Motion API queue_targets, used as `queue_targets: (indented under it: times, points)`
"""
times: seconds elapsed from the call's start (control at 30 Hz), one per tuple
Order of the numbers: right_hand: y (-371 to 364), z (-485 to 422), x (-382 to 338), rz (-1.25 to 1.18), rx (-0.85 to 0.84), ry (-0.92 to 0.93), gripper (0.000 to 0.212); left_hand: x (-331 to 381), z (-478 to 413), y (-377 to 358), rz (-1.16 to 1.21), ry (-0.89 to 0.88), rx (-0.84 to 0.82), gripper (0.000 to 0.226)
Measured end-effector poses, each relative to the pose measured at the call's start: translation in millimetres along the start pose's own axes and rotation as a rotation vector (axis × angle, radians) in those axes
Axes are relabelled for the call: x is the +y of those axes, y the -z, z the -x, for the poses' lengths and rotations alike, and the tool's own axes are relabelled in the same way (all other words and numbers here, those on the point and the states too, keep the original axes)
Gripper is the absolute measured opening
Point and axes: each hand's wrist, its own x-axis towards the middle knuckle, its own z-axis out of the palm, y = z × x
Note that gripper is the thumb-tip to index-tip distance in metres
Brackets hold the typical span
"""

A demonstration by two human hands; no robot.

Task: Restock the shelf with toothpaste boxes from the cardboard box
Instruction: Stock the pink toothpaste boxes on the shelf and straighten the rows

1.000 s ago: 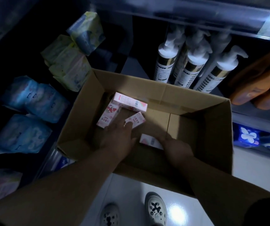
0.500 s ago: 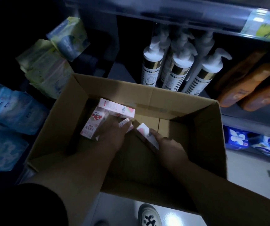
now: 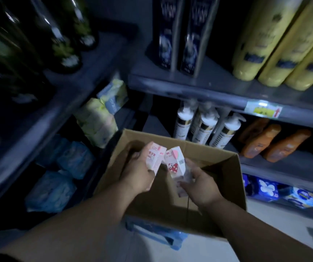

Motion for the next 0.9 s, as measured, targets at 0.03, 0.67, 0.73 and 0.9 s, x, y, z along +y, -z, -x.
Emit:
queue_targets:
  times: [0.03,0.67,0.73,0.9]
  points:
    - [2.6,9.0,-16.5,-0.028,0.003,0.036,0.070,8.4,10.7,17.9,0.045,-0.017,0.029,0.085]
    - [85.9,197.1,-212.9,-0.585,-0.445,0.316,0.042,107.5,222.0,208.4,0.759,-0.044,0.374,0.046]
    - [97.7,213.9,-209.2,-0.551,-0.464,0.314,0.035,116.0,245.2,202.7,0.740,-0.056,0.420,0.049]
    - [137.5,245.2,-200.8,-0.260,-0.433,0.408,0.054,141.9,301.4,189.4,0.611,-0.084,0.631,0.064]
